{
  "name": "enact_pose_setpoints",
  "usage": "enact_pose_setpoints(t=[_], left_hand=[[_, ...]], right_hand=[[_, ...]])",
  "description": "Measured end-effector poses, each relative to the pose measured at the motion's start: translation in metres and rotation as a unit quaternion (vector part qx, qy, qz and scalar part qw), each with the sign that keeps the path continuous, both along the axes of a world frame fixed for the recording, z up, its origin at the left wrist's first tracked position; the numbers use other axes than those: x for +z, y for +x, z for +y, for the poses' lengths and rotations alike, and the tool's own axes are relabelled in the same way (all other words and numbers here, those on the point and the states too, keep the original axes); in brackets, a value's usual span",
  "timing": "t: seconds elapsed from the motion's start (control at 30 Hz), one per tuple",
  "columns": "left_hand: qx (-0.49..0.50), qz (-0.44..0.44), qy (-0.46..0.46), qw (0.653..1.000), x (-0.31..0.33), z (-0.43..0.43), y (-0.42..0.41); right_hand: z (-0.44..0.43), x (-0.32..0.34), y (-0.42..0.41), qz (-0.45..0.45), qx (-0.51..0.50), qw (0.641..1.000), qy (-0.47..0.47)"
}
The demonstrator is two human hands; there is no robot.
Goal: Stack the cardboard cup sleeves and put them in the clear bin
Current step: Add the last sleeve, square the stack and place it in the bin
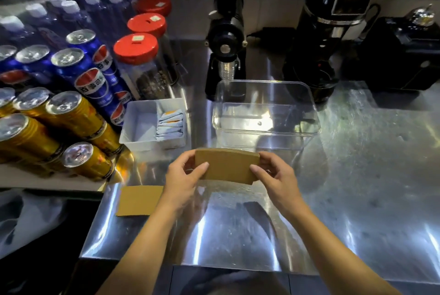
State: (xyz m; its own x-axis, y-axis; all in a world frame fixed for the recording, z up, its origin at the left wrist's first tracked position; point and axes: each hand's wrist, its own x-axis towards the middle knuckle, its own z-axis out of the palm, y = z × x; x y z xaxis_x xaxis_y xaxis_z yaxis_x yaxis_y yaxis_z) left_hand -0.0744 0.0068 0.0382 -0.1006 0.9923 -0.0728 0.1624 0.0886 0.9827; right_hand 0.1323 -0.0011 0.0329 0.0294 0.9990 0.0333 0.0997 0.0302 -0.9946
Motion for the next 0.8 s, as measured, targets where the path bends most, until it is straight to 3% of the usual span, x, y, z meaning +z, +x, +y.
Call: enact_pose_setpoints(t=[0.23, 0.43, 0.67, 0.8], left_hand=[[0.100, -0.008, -0.055, 0.993, 0.011, -0.017, -0.063], [0.172, 0.006, -0.108, 0.979, -0.001, -0.035, -0.110], [0.192, 0.087, -0.197, 0.957, -0.027, -0.043, -0.137], [0.177, 0.152, -0.227, 0.946, -0.027, -0.041, -0.140]], right_hand=[[0.006, 0.007, -0.072, 0.057, 0.061, 0.993, -0.087], [-0.006, -0.005, -0.126, 0.035, 0.104, 0.982, -0.155], [-0.014, -0.023, -0.151, -0.005, 0.136, 0.966, -0.220], [-0.015, -0.027, -0.152, -0.109, 0.134, 0.959, -0.225]])
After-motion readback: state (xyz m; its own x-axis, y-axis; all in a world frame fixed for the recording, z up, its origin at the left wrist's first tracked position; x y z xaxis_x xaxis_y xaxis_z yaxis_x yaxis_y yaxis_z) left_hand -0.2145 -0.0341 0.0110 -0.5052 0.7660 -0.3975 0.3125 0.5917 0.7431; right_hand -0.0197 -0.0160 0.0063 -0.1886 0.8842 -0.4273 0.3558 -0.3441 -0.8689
